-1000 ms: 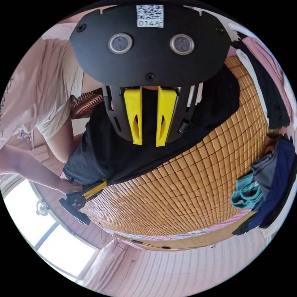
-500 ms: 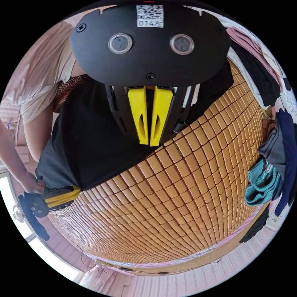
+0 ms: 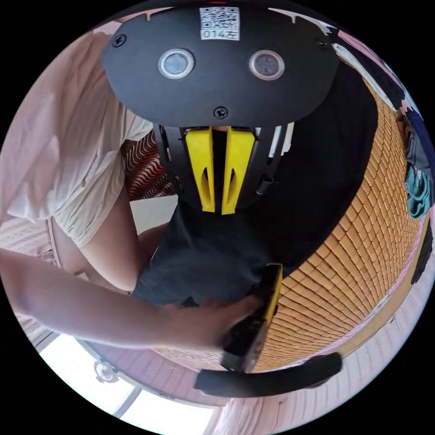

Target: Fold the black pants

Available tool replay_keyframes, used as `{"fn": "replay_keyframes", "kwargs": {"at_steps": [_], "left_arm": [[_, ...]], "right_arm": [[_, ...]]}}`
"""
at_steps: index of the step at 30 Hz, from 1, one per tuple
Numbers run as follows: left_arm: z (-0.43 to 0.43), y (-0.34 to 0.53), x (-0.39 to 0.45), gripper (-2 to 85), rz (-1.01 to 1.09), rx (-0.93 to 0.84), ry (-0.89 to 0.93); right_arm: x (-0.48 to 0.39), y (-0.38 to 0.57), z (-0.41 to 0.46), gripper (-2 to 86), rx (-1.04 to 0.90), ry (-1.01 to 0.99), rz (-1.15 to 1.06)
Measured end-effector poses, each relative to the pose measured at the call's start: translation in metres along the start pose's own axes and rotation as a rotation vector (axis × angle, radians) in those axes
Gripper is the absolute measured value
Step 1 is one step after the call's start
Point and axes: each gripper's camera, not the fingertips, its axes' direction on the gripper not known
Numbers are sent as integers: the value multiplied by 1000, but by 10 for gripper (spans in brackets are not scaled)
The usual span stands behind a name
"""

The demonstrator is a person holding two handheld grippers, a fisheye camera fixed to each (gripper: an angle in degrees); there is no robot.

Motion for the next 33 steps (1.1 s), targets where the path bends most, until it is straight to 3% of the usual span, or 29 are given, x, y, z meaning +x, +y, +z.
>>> {"fn": "replay_keyframes", "kwargs": {"at_steps": [4, 18, 26, 33], "left_arm": [[9, -10, 11, -8, -21, -19, 14], [16, -47, 78, 16, 48, -41, -26], [4, -74, 144, 79, 165, 35, -46], [20, -110, 199, 114, 266, -6, -117]], "right_arm": [[1, -1, -3, -4, -94, 25, -48], [24, 49, -2, -6, -52, 126, -44], [58, 172, -32, -8, 146, 139, 105], [106, 314, -40, 42, 171, 169, 315]]}}
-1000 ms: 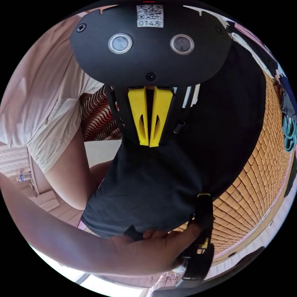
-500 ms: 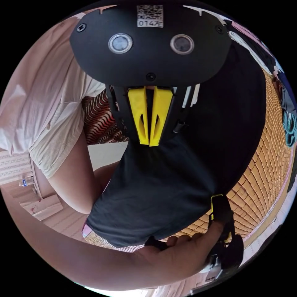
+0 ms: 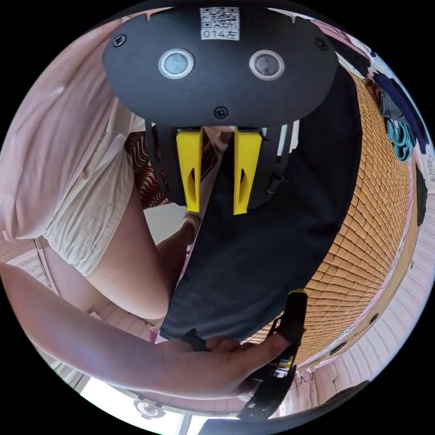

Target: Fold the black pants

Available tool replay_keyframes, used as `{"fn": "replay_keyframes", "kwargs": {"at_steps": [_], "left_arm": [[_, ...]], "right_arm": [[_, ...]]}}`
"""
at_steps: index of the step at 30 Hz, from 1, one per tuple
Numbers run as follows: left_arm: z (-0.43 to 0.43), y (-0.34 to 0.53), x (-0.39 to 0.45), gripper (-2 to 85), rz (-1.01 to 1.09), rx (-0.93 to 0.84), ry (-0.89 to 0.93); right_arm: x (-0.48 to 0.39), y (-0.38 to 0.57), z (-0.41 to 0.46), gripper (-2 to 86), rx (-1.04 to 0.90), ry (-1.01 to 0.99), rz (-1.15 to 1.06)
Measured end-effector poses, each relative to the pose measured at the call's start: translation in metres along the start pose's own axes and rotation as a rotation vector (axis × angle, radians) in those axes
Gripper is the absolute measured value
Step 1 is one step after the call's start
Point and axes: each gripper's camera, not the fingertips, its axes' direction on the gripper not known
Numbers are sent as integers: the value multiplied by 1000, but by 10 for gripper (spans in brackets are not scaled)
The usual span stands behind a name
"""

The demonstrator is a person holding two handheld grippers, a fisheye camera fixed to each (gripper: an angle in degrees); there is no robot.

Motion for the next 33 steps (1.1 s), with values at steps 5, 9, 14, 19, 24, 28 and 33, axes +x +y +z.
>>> {"fn": "replay_keyframes", "kwargs": {"at_steps": [5, 9, 14, 19, 24, 28, 33], "left_arm": [[14, -32, 27, 127, 50, -45, -41], [31, -51, 43, 123, 67, -114, -84], [32, -60, 59, 98, 96, -134, -155], [33, -67, 66, 53, 69, -155, -211], [32, -68, 68, 6, 72, -171, -198], [29, -63, 65, -8, 56, -165, -182], [21, -55, 59, -10, 47, -151, -164]], "right_arm": [[87, 120, -8, 104, 25, -56, 227], [166, 224, -4, 120, 74, -108, 539], [263, 383, 27, 134, 129, -165, 1043], [309, 463, 71, 135, 206, -353, 1268], [334, 507, 94, 77, 319, -495, 1353], [343, 538, 98, 33, 416, -547, 1357], [353, 564, 90, 15, 554, -636, 1324]]}}
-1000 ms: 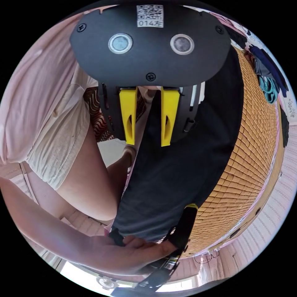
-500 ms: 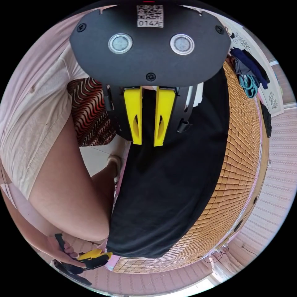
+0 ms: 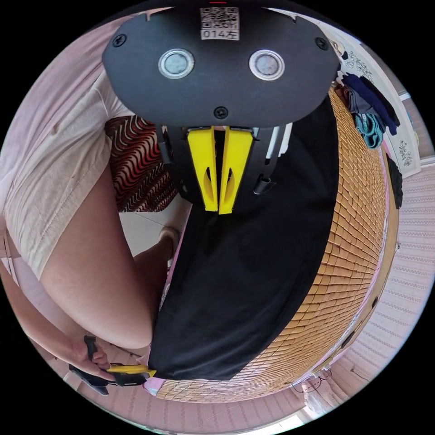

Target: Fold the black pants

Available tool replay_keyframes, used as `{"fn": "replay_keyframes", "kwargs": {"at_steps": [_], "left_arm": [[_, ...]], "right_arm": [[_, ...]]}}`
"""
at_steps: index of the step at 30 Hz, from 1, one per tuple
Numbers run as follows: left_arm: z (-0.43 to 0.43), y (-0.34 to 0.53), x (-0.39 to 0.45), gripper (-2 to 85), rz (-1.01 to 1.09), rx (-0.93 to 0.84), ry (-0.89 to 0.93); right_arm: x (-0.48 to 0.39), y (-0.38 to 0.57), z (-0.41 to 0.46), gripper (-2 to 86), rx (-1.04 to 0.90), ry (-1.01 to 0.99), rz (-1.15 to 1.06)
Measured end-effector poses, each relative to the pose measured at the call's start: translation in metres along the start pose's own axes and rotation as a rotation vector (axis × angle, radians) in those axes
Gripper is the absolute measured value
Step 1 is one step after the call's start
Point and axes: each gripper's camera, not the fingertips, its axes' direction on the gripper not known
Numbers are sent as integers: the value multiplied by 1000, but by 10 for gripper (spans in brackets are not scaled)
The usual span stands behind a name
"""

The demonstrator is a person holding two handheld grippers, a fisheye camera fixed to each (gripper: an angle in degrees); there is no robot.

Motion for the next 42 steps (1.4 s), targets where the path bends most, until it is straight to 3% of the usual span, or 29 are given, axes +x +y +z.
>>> {"fn": "replay_keyframes", "kwargs": {"at_steps": [12, 17, 21, 24, 26, 31, 33, 35, 37, 42], "left_arm": [[-51, 2, -68, -10, -22, 185, 10], [-42, -40, -86, -7, -7, 288, 249], [-40, -31, -104, 7, -102, 408, 440], [-63, 27, -111, 20, -79, 493, 416], [-74, 80, -120, 29, -117, 502, 367], [-75, 278, -156, 39, -551, 395, 266], [-68, 341, -162, 43, -722, 347, 227], [-58, 392, -167, 48, -867, 296, 221], [-51, 438, -171, 57, -988, 307, 236], [-41, 467, -181, 65, -1045, 397, 246]], "right_arm": [[-84, -96, -11, 9, 79, -348, -245], [-156, -136, -46, 9, 178, -388, -376], [-234, -125, -46, 9, 128, -420, -566], [-313, -82, -6, 10, -22, -452, -772], [-380, -20, 54, 11, -227, -529, -932], [-474, 196, 206, 17, -765, -647, -1184], [-476, 279, 267, 24, -917, -545, -1211], [-460, 364, 331, 37, -1101, -299, -1259], [-453, 394, 347, 48, -1117, -185, -1324], [-477, 390, 355, 50, -1042, -83, -1361]]}}
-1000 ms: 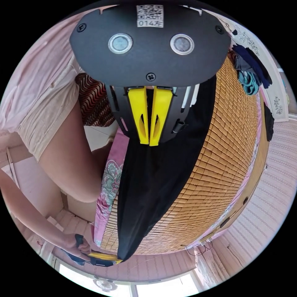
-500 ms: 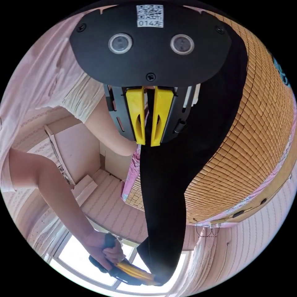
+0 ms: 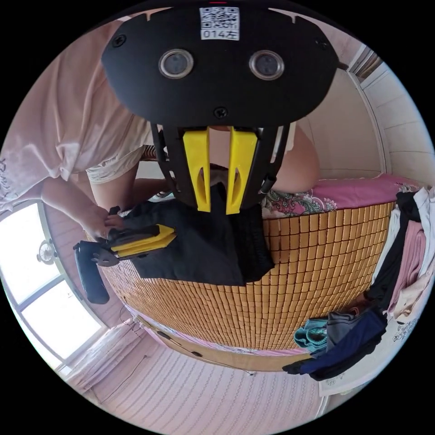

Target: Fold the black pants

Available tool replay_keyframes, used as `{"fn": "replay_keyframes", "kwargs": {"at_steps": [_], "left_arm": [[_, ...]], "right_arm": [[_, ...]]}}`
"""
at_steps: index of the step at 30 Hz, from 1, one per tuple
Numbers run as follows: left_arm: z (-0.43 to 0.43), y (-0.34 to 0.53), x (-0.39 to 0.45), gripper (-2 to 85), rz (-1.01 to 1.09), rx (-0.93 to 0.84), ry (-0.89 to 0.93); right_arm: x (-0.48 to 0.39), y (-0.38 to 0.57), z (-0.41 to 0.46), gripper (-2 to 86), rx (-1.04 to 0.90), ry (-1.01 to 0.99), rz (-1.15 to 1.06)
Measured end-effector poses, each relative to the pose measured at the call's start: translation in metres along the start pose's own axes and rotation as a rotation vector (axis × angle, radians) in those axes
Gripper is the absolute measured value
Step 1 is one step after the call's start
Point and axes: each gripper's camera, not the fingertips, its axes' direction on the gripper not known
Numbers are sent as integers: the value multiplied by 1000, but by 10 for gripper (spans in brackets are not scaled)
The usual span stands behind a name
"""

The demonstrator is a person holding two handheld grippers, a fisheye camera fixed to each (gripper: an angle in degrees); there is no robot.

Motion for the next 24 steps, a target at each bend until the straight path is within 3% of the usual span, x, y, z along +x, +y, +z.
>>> {"fn": "replay_keyframes", "kwargs": {"at_steps": [10, 15, 18, 24], "left_arm": [[49, -28, -37, 110, 1, -78, -82], [57, -28, -48, 111, 35, -119, -67], [55, -24, -56, 112, 45, -117, -41], [40, -19, -66, 114, 97, -61, -25]], "right_arm": [[-30, -161, 32, 85, -58, 250, -139], [-32, -232, 85, 134, -210, 384, -258], [-27, -246, 110, 108, -357, 320, -308], [-50, -231, 67, 4, -199, 334, -466]]}}
